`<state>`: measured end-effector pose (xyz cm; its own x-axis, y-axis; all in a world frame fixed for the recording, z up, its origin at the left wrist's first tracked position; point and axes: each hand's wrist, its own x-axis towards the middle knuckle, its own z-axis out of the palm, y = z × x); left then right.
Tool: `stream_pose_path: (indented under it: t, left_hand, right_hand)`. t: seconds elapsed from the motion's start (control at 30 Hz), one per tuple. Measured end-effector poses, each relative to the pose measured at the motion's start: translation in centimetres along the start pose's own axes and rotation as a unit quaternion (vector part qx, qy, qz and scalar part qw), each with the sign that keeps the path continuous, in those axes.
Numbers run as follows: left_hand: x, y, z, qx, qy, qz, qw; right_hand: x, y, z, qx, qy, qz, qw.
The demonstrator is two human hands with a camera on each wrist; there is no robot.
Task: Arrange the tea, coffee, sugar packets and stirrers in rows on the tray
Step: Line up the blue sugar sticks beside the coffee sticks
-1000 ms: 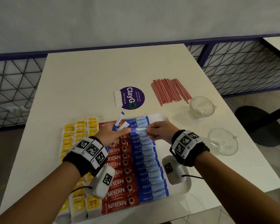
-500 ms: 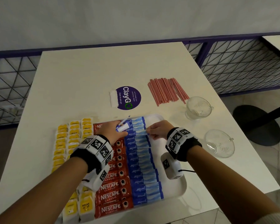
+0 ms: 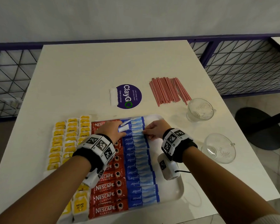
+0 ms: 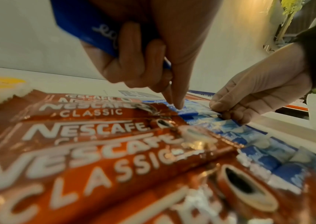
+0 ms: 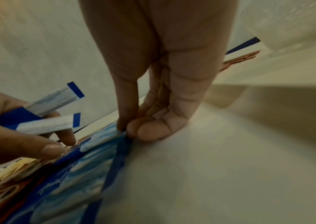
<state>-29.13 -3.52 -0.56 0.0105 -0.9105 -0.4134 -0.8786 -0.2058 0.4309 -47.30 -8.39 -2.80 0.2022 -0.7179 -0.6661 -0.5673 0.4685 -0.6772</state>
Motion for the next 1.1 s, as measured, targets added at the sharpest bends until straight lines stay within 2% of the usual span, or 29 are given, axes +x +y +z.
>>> stream_pose_path:
  t: [0.3,0.43,0.5,0.6,0.7,0.77,0.83,0.97,1.1]
  left_hand:
    - [-0.4,0.6,-0.6,-0.053,0.007,-0.024,0.998]
    - [-0.8,1.1,-1.6,-0.091,-0.029,-0.027,0.995]
    - [-1.0,1.4,-2.3,-0.191,-0.065,-0.03,0.979]
    - [-1.6,1.8,-3.7,-0.337,-0.09,-0.03,0.937]
    - [-2.5,2.3,-5.1,-0.432,-0.107,-0.026,0.895]
    - [-3.0,2.5,-5.7,-0.461,-0.127,-0.021,0.878]
    - [-3.5,2.5,-6.0,-0.457,-0.134,-0.011,0.879]
    - [-4.8,2.4,-6.1,-0.427,-0.142,0.003,0.893]
    - [-6.1,1.5,-5.8,-0.417,-0.163,-0.006,0.894]
  right_hand:
    - [0.4,0.2,-0.5,-0.013,-0.013,-0.005,1.0]
    - [-0.4,-0.2,-1.2,0.006,0.0,-0.018,1.0]
    - [-1.2,-1.0,-1.5,0.031,0.005,-0.049,0.998]
    - [-2.5,-3.1,-1.6,0.05,-0.014,-0.099,0.994]
    - [-3.9,-5.7,-1.1,0.065,-0.037,-0.144,0.987]
    - [-4.9,-7.3,-0.6,0.06,-0.056,-0.17,0.982]
    - [-5.8,-8.4,0.1,0.037,-0.067,-0.189,0.979]
    - [-6.3,-8.9,1.6,-0.022,-0.035,-0.201,0.979]
    - [-6.8,-8.4,2.7,0.035,-0.051,-0.182,0.981]
